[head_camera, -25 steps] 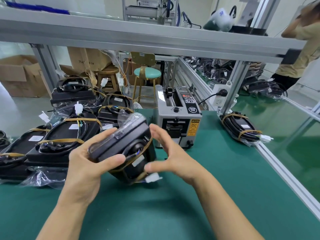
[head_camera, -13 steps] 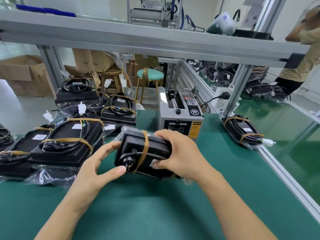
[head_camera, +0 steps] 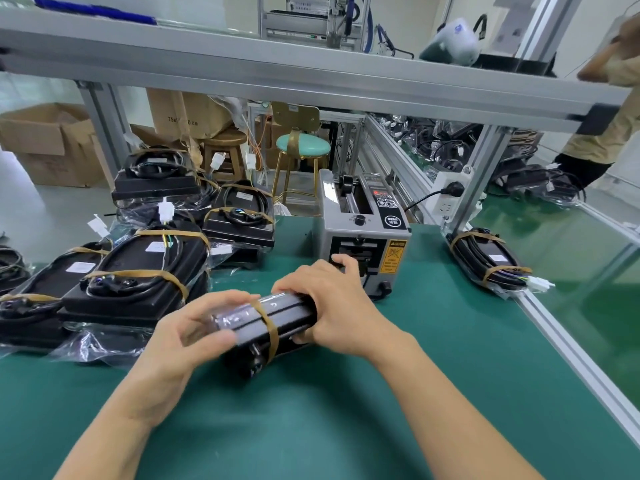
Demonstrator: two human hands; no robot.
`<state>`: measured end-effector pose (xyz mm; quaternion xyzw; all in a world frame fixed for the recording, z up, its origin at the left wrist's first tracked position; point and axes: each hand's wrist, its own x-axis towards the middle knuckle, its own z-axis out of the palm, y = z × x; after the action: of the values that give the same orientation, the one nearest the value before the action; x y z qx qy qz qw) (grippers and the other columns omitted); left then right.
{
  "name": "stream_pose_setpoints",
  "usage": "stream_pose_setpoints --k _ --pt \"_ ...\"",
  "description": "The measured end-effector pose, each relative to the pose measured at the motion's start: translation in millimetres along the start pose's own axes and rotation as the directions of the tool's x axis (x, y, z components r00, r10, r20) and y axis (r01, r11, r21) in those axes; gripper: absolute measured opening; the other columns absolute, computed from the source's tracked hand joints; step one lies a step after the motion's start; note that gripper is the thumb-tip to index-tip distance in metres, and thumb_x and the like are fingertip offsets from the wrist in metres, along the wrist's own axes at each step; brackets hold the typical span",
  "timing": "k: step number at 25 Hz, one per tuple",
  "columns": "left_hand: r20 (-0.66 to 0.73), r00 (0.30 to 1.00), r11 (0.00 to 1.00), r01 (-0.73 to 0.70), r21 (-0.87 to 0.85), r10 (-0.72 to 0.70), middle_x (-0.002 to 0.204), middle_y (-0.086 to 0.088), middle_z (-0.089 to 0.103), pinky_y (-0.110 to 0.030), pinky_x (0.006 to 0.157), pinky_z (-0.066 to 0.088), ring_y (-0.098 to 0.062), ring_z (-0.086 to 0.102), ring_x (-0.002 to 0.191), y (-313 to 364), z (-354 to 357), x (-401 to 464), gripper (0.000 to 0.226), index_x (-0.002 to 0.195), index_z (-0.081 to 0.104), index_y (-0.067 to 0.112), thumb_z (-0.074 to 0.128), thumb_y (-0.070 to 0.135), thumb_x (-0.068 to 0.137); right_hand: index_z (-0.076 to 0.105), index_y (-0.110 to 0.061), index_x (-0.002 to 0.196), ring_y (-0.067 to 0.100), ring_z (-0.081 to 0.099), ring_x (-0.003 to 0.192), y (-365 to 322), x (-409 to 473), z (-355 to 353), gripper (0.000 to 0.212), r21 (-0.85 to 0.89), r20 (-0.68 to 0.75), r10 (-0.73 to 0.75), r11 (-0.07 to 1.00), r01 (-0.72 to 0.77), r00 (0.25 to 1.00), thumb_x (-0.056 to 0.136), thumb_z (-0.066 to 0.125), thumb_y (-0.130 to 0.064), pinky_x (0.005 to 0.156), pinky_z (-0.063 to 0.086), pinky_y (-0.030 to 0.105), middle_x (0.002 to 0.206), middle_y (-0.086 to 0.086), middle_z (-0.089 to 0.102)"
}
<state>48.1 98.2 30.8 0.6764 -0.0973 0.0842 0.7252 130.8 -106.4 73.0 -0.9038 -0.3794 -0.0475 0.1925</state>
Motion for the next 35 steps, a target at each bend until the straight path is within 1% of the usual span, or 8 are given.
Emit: stream_pose_setpoints --k 3,13,16,22,26,29,32,35 --pt "-0.061 0.998 0.994 -0.012 -0.104 0.006 0.113 -0.014 0.069 -0.027 0.091 0.051 -0.025 0.062 0.110 -7 -10 -1 0.030 0.099 0.074 0.012 0.069 0.011 0.069 0.060 -0.036 0.110 0.008 0.044 0.103 9 -1 1 0.055 0.106 0.049 0.052 0.993 -0.057 0.997 0.062 0.082 -0.019 0.111 0.002 0.039 0.101 -0.015 0.059" --pt "-0.467 0.821 0.924 -0.174 0.341 0.327 0.073 0.002 0.064 -0.020 0.069 0.047 -0.012 0.057 0.069 -8 2 18 0.016 0.083 0.064 0.026 0.059 0.014 0.092 0.058 -0.041 0.105 0.010 0.042 0.102 12 10 0 0.055 0.075 0.115 0.061 0.995 -0.070 0.992 0.061 0.080 -0.018 0.108 0.001 0.034 0.098 -0.014 0.059" --pt "-0.427 0.827 0.825 -0.076 0.560 0.367 0.077 0.002 0.062 -0.013 0.066 0.042 -0.004 0.051 0.066 -14 15 24 0.017 0.086 0.060 0.024 0.059 0.008 0.092 0.058 -0.042 0.104 0.008 0.041 0.100 13 7 3 0.053 0.074 0.094 0.037 0.996 -0.044 0.995 0.061 0.079 -0.018 0.107 -0.001 0.030 0.096 -0.016 0.057" --pt "-0.377 0.893 0.920 -0.095 0.380 0.247 0.095 0.005 0.068 -0.021 0.084 0.046 -0.012 0.062 0.091 -27 22 10 0.048 0.080 0.067 0.024 0.049 -0.021 0.082 0.061 -0.040 0.102 0.011 0.044 0.100 15 6 5 0.054 0.131 0.027 0.062 0.989 -0.065 0.998 0.059 0.078 -0.014 0.110 0.001 0.031 0.095 -0.012 0.059" --pt "-0.197 0.976 0.990 -0.074 0.116 0.096 0.112 0.009 0.070 -0.012 0.091 0.045 -0.004 0.062 0.107 -19 24 -11 0.035 0.113 0.067 0.032 0.063 0.018 0.081 0.061 -0.037 0.106 0.012 0.044 0.106 14 4 10 0.054 0.125 -0.051 0.084 0.989 -0.077 0.995 0.063 0.065 -0.004 0.113 -0.001 0.045 0.099 -0.013 0.059" --pt "-0.241 0.963 0.924 -0.018 0.383 0.119 0.104 0.020 0.069 0.000 0.080 0.041 0.009 0.062 0.094 -20 29 -12 0.066 0.107 0.064 0.042 0.088 0.005 0.058 0.057 -0.032 0.124 0.009 0.037 0.124 9 -7 25 0.072 0.070 -0.181 0.079 0.995 -0.067 0.980 0.059 0.059 0.000 0.113 -0.007 0.041 0.123 -0.013 0.052" --pt "-0.388 0.907 0.904 0.018 0.427 0.165 0.096 0.028 0.069 0.003 0.080 0.038 0.016 0.060 0.087 -17 33 -11 0.069 0.094 0.066 0.052 0.084 -0.004 0.058 0.059 -0.026 0.124 0.007 0.045 0.119 21 -23 32 0.063 0.340 -0.419 0.396 0.903 -0.263 0.817 0.069 0.058 0.002 0.113 0.022 0.035 0.125 -0.008 0.052" --pt "-0.440 0.882 0.898 0.049 0.438 0.167 0.091 0.034 0.067 0.006 0.079 0.035 0.020 0.058 0.084 -17 35 -11 0.069 0.092 0.064 0.057 0.084 -0.001 0.059 0.071 -0.018 0.098 0.017 0.060 0.090 38 -20 20 0.016 0.761 -0.300 0.797 0.531 -0.373 0.524 0.089 0.059 -0.011 0.094 0.048 0.038 0.098 0.002 0.068"
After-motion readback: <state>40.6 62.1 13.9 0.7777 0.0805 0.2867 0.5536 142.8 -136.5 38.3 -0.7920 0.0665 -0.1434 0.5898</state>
